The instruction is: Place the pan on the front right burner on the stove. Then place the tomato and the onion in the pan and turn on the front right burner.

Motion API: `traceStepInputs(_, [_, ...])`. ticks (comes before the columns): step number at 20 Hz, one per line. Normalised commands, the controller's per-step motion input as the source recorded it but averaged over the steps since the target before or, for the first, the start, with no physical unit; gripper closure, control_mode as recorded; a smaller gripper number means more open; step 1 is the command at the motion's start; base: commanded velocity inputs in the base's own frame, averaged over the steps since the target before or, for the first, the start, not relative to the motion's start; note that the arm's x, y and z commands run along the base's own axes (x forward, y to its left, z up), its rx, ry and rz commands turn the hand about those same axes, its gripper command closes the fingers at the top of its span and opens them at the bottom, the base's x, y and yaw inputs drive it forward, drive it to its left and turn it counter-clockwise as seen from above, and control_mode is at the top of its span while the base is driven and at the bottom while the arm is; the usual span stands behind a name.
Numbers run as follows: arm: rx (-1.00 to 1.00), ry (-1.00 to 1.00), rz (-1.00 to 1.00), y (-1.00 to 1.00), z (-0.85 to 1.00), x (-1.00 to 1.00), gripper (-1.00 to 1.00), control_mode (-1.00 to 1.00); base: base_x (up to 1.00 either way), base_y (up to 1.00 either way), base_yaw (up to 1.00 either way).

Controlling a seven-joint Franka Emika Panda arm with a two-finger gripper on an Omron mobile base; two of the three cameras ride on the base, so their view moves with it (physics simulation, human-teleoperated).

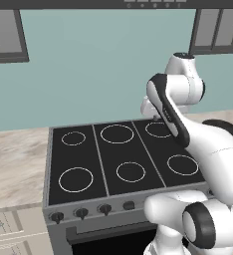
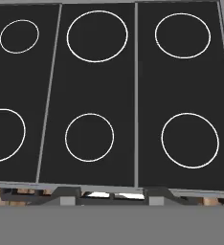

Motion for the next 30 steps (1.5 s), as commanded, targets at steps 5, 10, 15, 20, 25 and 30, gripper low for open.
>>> traceStepInputs(5, [0.0,0.0,0.0,-0.07,-0.02,0.0,-1.0,-1.0,0.0,0.0,0.0])
traceStepInputs(10, [0.0,0.0,0.0,-0.36,-0.06,0.0,-1.0,-1.0,0.0,0.0,0.0])
traceStepInputs(15, [0.0,0.0,0.0,-0.48,-0.12,0.0,-1.0,-1.0,0.0,0.0,0.0])
traceStepInputs(20, [0.0,0.03,-0.01,-0.52,-0.13,0.0,-1.0,-1.0,0.0,0.0,0.0])
traceStepInputs(25, [0.0,0.03,-0.01,-0.51,-0.11,0.0,-1.0,-1.0,0.0,0.0,0.0])
traceStepInputs(30, [0.0,0.03,0.0,-0.48,-0.09,0.02,-1.0,-1.0,0.0,0.0,0.0])
